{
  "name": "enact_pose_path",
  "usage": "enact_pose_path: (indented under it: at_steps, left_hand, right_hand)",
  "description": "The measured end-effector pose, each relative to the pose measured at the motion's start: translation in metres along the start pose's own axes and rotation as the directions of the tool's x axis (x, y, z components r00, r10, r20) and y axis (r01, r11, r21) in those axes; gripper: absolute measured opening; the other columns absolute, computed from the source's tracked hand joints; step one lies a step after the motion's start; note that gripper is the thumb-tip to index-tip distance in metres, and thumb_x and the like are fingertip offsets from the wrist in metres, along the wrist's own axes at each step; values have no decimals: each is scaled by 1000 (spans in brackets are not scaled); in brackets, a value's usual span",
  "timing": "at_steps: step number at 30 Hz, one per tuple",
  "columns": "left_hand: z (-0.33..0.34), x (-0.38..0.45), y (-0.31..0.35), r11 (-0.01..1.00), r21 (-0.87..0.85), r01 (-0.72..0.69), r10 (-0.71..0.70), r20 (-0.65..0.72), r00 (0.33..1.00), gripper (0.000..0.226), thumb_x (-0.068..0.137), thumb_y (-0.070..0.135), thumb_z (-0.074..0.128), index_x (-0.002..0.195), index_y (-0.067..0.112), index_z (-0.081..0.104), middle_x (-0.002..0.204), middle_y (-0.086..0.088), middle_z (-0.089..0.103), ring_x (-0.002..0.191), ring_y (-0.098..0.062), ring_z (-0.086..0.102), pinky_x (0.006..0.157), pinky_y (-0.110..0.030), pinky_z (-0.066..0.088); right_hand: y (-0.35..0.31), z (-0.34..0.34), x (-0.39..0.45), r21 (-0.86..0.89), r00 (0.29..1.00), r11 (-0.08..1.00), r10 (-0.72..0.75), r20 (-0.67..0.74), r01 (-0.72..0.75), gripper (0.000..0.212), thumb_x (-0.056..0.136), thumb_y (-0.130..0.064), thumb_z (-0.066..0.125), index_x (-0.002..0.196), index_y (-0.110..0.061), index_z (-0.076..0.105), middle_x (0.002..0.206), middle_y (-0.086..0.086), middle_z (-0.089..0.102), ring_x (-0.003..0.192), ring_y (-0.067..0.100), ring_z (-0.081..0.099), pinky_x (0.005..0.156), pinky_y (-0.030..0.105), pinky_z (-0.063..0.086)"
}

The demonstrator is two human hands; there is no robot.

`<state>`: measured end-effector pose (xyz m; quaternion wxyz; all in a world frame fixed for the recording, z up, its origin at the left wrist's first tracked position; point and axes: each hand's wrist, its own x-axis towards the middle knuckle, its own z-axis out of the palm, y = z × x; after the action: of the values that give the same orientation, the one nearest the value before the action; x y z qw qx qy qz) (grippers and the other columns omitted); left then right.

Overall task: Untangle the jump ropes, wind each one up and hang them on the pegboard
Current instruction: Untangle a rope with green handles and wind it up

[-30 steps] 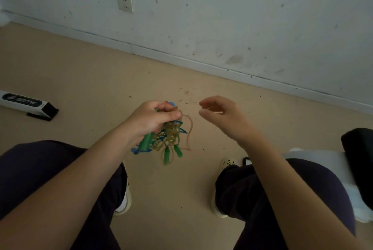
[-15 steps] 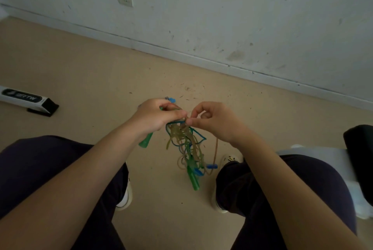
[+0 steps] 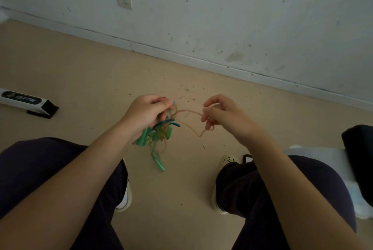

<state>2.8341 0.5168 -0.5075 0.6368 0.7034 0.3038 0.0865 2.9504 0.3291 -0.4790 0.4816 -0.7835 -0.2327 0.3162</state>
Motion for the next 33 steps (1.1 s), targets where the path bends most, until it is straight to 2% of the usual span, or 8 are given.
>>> enact_pose_path:
  at_steps: [4,8,12,17,21,23,26,33]
  left_hand:
    - [11,-11,6,999,19,-38,36,112,993,19,99,22,60,93,10,72,50,3,49,41,-6,38,40,-16,30]
    - [12,-12,4,994,96,-57,45,127,991,15,98,24,60,94,14,70,56,0,57,42,-7,41,41,-17,32]
    - [1,-1,0,984,166,-59,79,-116,990,16,97,21,60,87,13,70,60,-1,61,35,-2,40,41,-18,32]
    - [-26,14,-3,994,93,52,-13,-371,928,28,93,17,54,68,11,66,65,-3,65,42,-13,38,48,-26,31]
    - [-14,8,-5,996,86,39,-26,-141,990,21,94,18,56,77,10,66,57,-3,65,38,-13,36,41,-22,28]
    - [-3,2,-7,993,118,30,-29,-8,1000,21,99,21,55,84,10,65,58,-3,66,36,-10,38,38,-21,30]
    - [8,-6,-9,987,161,-11,-13,151,988,21,101,22,54,87,11,63,65,-3,71,36,-12,41,41,-22,34]
    - [8,-6,-6,992,118,-56,42,117,992,15,100,23,57,96,12,66,67,-4,72,37,-13,37,40,-20,33]
  right_hand:
    - [0,23,-2,23,987,1000,17,160,-21,26,93,-24,65,113,-12,55,89,13,73,66,18,62,69,35,52]
    - [5,38,3,-99,990,994,50,132,-37,26,89,-36,69,103,-20,56,68,2,66,57,9,51,62,30,42]
    - [6,27,8,-320,996,946,22,-87,-49,33,87,-50,66,85,-17,66,71,-8,58,65,6,50,59,25,38]
    - [0,-9,4,-342,994,939,1,-109,-38,29,81,-48,73,82,-19,76,70,-12,60,60,-3,51,59,19,40]
    - [5,-9,3,-436,999,900,-9,-53,-14,17,88,-34,71,87,-18,72,66,-4,60,59,11,53,58,27,48]
    - [9,0,4,-460,1000,888,-1,20,10,11,93,-25,66,92,-14,66,77,1,69,70,16,66,72,36,58]
    - [10,12,5,-296,993,955,35,109,-1,10,92,-9,61,99,-10,55,86,9,73,69,15,68,76,39,59]
    - [13,20,12,-508,989,861,49,143,30,28,80,-44,77,92,-21,69,68,-12,53,59,-1,46,58,21,36]
